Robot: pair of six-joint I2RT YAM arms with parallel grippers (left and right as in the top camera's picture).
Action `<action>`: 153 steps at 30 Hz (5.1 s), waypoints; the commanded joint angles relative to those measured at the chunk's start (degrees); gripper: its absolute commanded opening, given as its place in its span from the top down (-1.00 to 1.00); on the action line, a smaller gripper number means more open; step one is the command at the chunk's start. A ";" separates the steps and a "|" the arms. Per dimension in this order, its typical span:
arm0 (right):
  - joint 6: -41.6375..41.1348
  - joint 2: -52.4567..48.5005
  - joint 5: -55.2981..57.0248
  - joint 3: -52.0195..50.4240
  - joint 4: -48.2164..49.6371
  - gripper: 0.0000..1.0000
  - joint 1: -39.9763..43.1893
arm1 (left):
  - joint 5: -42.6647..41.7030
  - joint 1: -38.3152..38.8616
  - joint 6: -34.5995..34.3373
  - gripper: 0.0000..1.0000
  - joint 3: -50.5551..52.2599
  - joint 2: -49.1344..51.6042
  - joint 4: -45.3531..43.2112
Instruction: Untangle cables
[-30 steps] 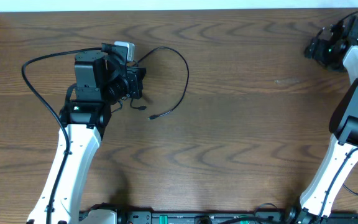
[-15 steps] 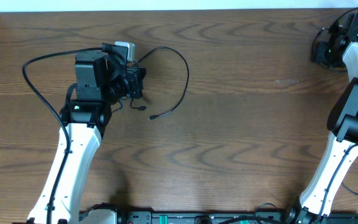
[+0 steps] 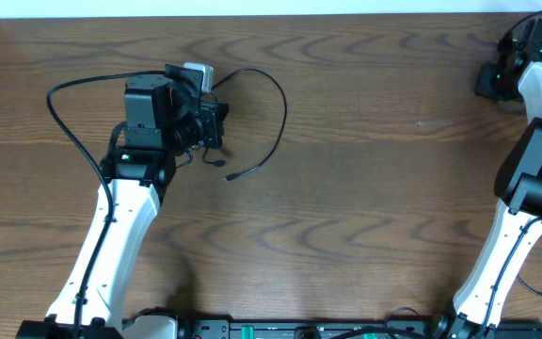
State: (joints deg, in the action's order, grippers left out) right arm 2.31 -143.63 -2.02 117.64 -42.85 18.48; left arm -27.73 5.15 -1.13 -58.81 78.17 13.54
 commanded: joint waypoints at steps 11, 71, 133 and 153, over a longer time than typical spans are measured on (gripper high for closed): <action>-5.07 -5.03 1.66 -7.02 -8.94 0.98 1.18 | -0.09 0.09 1.11 0.84 0.07 0.07 -0.76; -63.98 34.75 -3.82 -47.95 -3.58 -0.99 13.68 | -0.09 0.09 1.11 0.85 0.07 0.07 -0.28; -29.05 43.71 3.96 -66.79 14.56 -0.98 13.73 | -0.07 0.09 1.14 0.84 0.09 0.07 0.55; -35.06 43.89 -0.70 -66.73 19.58 0.98 13.79 | -0.07 0.09 1.14 0.85 0.07 0.07 0.55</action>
State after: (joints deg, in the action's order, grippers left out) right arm -31.40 -98.72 1.52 50.52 -23.18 32.23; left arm -27.73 5.15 -1.02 -58.81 78.17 13.98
